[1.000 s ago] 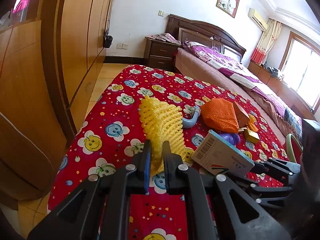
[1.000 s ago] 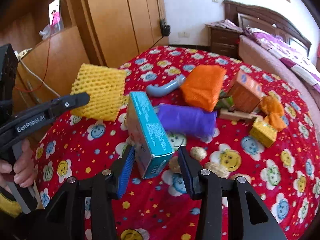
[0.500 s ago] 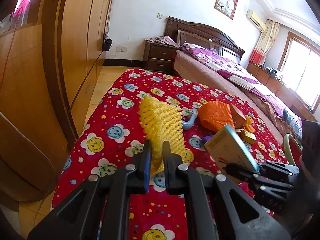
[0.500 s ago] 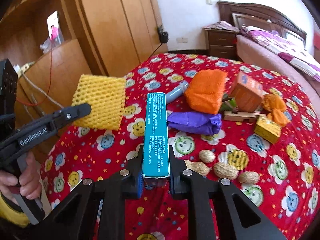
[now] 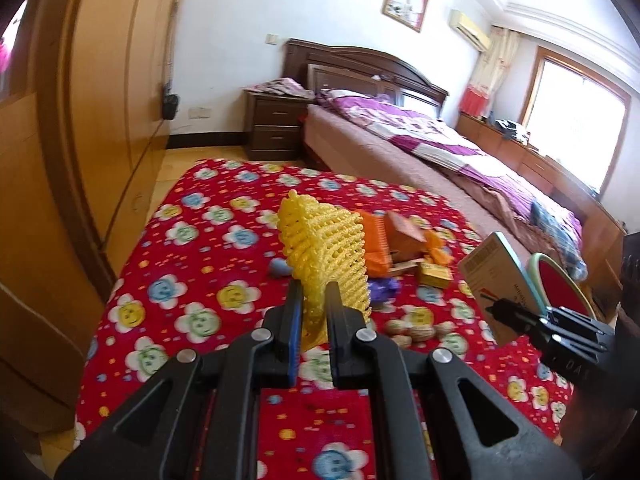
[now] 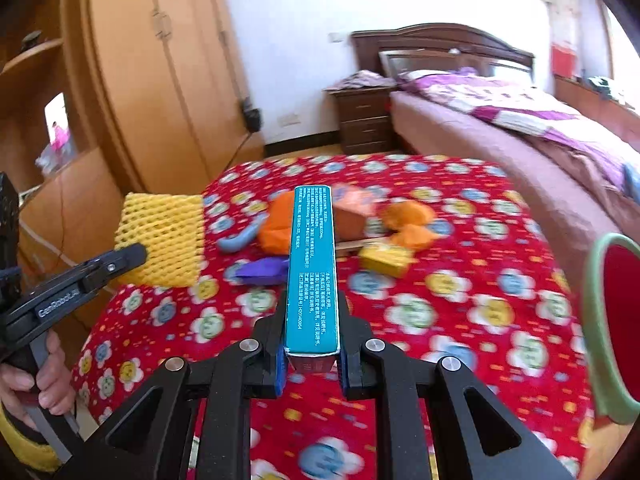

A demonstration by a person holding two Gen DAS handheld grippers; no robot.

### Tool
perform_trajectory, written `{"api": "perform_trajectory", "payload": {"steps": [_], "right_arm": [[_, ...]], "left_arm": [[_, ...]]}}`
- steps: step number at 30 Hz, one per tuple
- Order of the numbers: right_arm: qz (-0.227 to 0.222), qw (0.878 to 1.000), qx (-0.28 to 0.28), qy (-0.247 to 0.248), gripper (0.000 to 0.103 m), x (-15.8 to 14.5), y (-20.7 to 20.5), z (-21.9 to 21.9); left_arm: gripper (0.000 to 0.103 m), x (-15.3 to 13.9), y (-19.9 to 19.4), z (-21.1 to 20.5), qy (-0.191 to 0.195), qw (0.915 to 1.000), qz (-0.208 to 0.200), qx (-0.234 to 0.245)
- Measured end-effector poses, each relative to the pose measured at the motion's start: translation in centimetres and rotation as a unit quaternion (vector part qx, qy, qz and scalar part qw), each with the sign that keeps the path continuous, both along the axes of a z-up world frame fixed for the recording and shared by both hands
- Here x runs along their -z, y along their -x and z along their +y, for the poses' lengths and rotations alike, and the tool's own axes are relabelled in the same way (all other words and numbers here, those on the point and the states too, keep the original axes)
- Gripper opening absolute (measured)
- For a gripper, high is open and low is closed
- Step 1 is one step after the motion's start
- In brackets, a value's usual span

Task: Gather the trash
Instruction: 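Carry the foam net and capsule box over the bucket and open both grippers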

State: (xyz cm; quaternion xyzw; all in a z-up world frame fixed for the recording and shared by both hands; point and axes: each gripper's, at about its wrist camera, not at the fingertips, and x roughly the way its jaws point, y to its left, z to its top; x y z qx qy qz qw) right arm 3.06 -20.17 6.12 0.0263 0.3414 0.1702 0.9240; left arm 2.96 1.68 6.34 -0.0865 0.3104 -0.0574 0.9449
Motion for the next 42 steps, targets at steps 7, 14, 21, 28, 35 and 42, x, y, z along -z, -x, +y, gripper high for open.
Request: {"api": "perform_trajectory", "payload": {"steps": [7, 14, 21, 28, 35, 42], "right_arm": [[-0.014, 0.996, 0.089, 0.014, 0.019, -1.9, 1.3, -6.2], [-0.028, 0.983, 0.176, 0.034, 0.019, -3.3, 2.8, -11.7], [-0.026, 0.967, 0.248, 0.048, 0.019, -2.9, 3.5, -16.7], [-0.007, 0.955, 0.290, 0.055, 0.019, -0.9, 3.6, -21.1], [0.015, 0.946, 0.320, 0.047, 0.019, 1.1, 2.9, -24.9], [0.038, 0.939, 0.339, 0.038, 0.019, 3.1, 2.3, -27.7]], "left_arm": [[0.010, -1.9, -1.0, -4.7, -0.009, 0.9983, -0.007, 0.057], [0.010, -3.3, -2.6, -10.2, -0.020, 0.9925, -0.009, 0.120], [0.010, -3.6, -3.8, -16.5, -0.031, 0.9829, -0.007, 0.181], [0.010, -3.2, -4.7, -23.2, -0.045, 0.9708, -0.002, 0.236], [0.010, -2.2, -5.8, -29.6, -0.061, 0.9581, 0.011, 0.280], [0.010, -0.6, -6.9, -34.5, -0.079, 0.9483, 0.023, 0.307]]}}
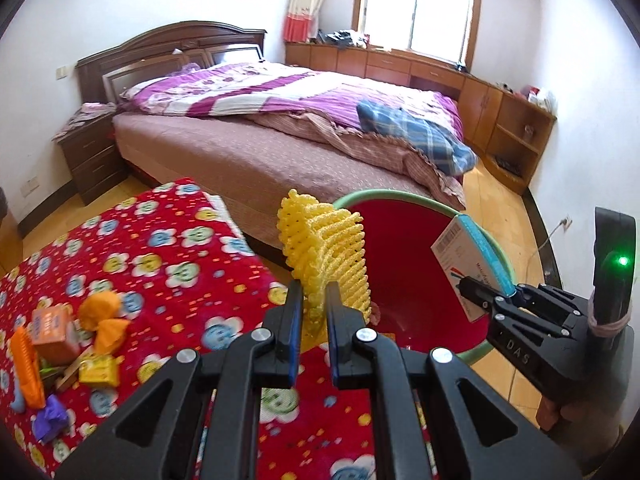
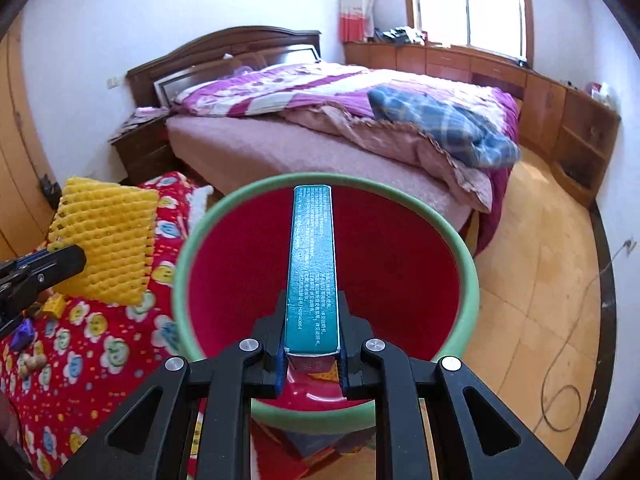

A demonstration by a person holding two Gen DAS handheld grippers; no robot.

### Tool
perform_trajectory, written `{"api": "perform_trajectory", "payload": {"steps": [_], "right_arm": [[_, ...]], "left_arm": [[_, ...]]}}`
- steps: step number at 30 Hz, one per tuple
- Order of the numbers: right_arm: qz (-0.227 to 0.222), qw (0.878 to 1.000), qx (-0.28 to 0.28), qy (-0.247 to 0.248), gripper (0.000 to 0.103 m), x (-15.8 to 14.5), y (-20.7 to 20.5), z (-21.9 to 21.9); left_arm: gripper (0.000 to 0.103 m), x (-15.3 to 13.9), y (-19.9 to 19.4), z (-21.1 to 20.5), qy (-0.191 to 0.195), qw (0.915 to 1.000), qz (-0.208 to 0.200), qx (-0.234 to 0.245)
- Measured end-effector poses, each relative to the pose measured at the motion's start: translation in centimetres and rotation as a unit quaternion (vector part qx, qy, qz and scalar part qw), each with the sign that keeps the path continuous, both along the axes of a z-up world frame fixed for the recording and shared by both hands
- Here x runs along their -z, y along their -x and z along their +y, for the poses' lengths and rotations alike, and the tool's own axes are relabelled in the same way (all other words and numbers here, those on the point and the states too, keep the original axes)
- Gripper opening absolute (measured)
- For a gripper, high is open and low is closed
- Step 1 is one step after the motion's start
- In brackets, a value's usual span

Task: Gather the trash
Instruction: 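Carry the foam net and capsule box over the bucket and open both grippers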

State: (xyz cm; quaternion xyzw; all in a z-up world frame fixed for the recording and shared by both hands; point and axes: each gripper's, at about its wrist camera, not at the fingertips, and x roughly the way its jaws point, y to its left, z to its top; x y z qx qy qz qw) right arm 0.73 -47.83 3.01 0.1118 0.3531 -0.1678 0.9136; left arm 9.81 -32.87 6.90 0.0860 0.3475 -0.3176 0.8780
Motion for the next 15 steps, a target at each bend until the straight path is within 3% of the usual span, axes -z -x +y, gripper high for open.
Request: {"api": "perform_trajectory", "payload": {"steps": [11, 15], "right_arm": [[0.021, 1.000, 0.011, -0.019, 0.020, 2.3, -0.8, -2.6], [0.020, 1.000, 0.011, -0.020, 0.020, 2.4, -0.8, -3.0]], "left_arm": [[0.010, 2.0, -1.3, -4.3, -0.016, 0.9995, 0.010, 0.027], [0.017, 2.4, -1.6, -5.0, -0.017, 0.9994, 0.012, 0.029]]}}
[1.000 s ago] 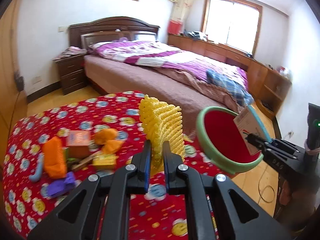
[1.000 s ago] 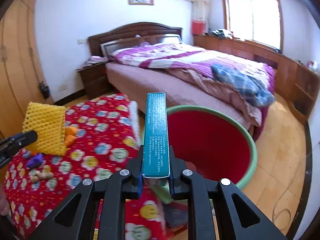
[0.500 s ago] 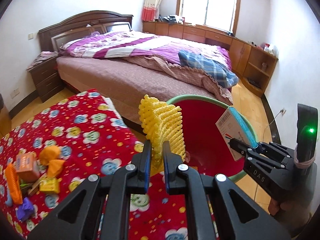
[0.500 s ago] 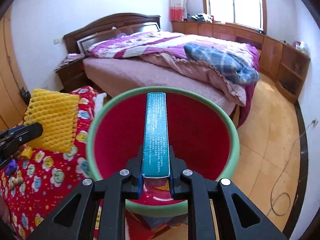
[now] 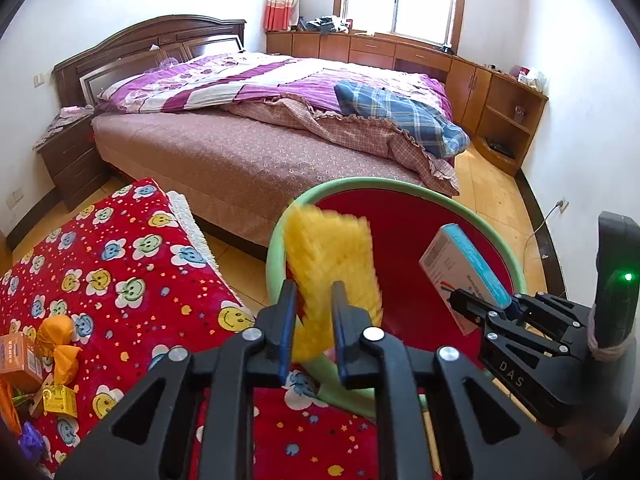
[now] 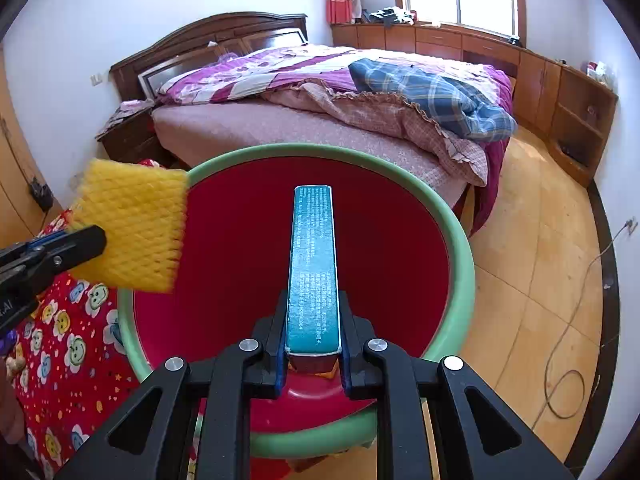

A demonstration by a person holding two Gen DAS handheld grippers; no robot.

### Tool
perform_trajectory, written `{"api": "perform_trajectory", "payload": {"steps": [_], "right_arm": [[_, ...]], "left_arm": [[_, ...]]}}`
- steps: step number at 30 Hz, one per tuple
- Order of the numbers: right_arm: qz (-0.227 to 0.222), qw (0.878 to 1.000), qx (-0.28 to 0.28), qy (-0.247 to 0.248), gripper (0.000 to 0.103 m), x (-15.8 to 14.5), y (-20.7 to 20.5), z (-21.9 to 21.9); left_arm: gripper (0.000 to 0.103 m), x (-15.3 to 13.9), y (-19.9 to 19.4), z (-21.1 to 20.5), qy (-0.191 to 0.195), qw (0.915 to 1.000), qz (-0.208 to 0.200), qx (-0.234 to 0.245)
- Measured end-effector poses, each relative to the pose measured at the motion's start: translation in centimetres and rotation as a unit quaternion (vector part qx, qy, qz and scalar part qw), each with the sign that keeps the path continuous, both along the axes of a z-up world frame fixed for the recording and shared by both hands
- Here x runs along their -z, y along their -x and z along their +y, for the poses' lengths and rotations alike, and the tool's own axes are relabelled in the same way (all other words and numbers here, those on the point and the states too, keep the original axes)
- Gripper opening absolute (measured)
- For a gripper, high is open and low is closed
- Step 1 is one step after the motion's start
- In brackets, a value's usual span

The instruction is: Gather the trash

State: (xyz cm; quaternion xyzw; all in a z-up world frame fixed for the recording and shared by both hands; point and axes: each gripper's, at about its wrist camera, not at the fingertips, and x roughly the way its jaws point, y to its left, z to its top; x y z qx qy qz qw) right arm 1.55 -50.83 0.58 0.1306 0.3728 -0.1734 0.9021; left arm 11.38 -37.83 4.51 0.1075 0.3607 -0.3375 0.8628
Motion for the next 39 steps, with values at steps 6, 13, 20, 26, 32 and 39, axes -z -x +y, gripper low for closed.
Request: {"api": "perform_trajectory", "payload": {"steps": [6, 13, 20, 26, 32, 39], "right_arm": [[-0.004, 1.000, -0.006, -0.004, 0.022, 0.0, 0.1, 0.2], [-0.013, 1.000, -0.010, 0.000, 0.037, -0.5, 0.4, 0.9], [-0.022, 1.000, -0.014, 0.006, 0.048, -1.4, 0.7, 2.2], [-0.036, 0.999, -0.017, 0.013, 0.062, -2.6, 1.2, 4.1], [-0.053, 0.998, -0.033, 0.021, 0.062, -4.2, 1.5, 6.7], [-0.067, 0.996, -0.057, 0.029, 0.062, -5.5, 1.4, 9.7]], "left_arm": [[0.032, 0.2, 0.0, 0.0, -0.005, 1.0000, -0.003, -0.007], [0.032, 0.2, -0.3, 1.5, -0.001, 0.9996, 0.004, -0.027], [0.032, -0.2, -0.4, 4.0, 0.006, 0.9985, 0.011, -0.054], [0.032, -0.9, 0.0, 6.7, 0.012, 0.9970, 0.010, -0.075], [0.032, -1.5, 0.5, 9.8, 0.018, 0.9949, 0.008, -0.099], [0.032, -2.6, 1.2, 13.7, 0.031, 0.9913, -0.001, -0.128]]}}
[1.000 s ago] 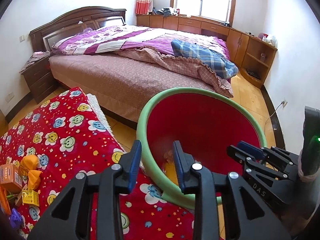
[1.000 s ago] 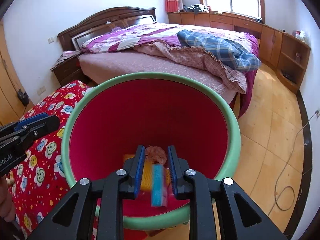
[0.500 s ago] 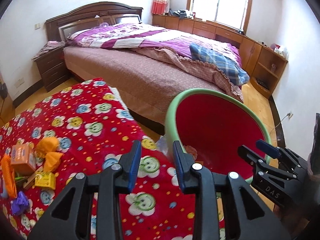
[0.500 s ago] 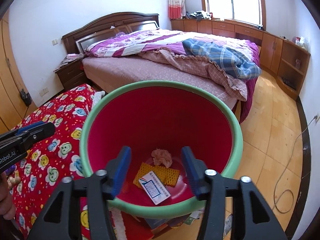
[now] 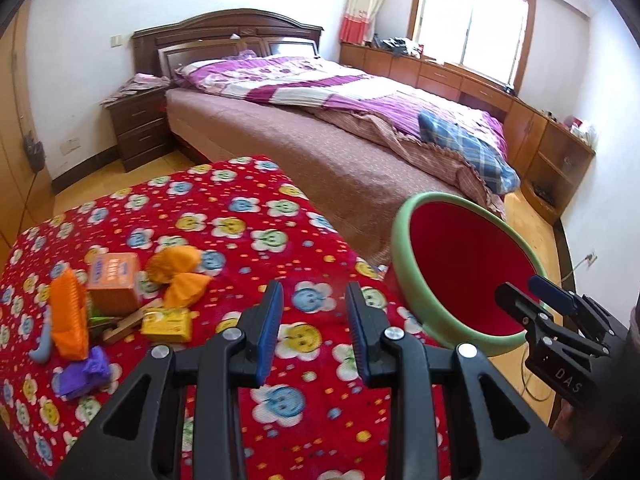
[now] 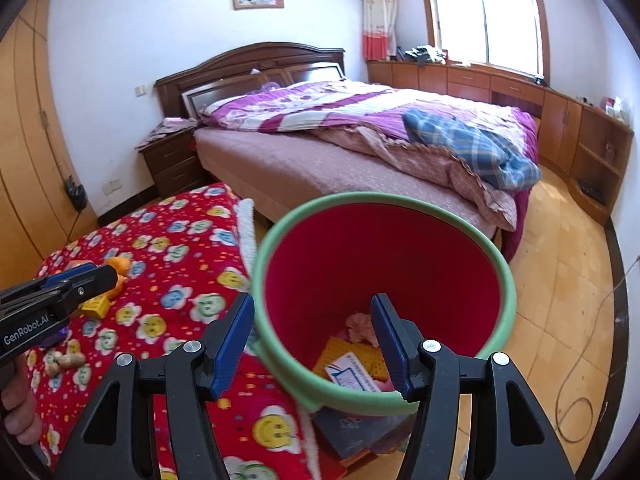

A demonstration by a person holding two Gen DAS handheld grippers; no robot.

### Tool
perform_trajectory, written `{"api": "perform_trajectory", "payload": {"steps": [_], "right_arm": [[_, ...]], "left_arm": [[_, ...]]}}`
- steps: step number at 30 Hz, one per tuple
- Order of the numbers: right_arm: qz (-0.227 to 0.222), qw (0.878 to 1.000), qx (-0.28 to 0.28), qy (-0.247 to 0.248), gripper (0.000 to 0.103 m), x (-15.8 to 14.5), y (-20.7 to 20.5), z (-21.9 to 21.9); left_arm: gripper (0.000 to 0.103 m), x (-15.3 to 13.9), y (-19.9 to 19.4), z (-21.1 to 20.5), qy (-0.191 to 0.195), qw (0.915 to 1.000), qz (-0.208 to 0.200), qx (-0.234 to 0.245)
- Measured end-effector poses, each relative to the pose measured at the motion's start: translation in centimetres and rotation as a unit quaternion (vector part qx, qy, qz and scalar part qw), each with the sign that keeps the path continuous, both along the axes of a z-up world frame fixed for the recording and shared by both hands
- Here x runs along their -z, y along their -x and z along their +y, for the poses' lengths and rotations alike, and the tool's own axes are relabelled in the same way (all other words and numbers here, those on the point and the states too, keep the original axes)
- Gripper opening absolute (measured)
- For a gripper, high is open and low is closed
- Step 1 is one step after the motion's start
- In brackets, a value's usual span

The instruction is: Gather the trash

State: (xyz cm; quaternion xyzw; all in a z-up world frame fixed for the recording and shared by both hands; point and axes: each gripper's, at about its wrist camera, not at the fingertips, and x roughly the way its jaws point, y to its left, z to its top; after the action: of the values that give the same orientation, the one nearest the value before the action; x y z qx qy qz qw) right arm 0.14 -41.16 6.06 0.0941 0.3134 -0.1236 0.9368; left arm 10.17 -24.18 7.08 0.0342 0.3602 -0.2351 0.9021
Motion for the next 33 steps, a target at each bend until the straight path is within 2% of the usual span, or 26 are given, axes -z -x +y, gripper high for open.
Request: {"api": "perform_trajectory", "payload": {"steps": [17, 23, 33], "right_arm": [[-0.018, 0.997, -0.068, 0.017, 0.062, -2.1, -1.4, 7.1], [-0.015, 0.995, -0.101, -0.005, 0.062, -1.7, -3.1, 9.4], [0.000, 0.990, -0.144, -0.003, 0.062, -0.8, -6.1, 13.3]], "left_arm": [[0.032, -2.1, 0.6, 9.3, 0.012, 0.9967, -0.028, -0.075], [0.035, -2.2, -0.2, 13.5, 0.007, 0.9920, -0.033, -0.122], [0.043, -1.0, -2.4, 20.4, -0.008, 0.9812, -0.026, -0.191]]}}
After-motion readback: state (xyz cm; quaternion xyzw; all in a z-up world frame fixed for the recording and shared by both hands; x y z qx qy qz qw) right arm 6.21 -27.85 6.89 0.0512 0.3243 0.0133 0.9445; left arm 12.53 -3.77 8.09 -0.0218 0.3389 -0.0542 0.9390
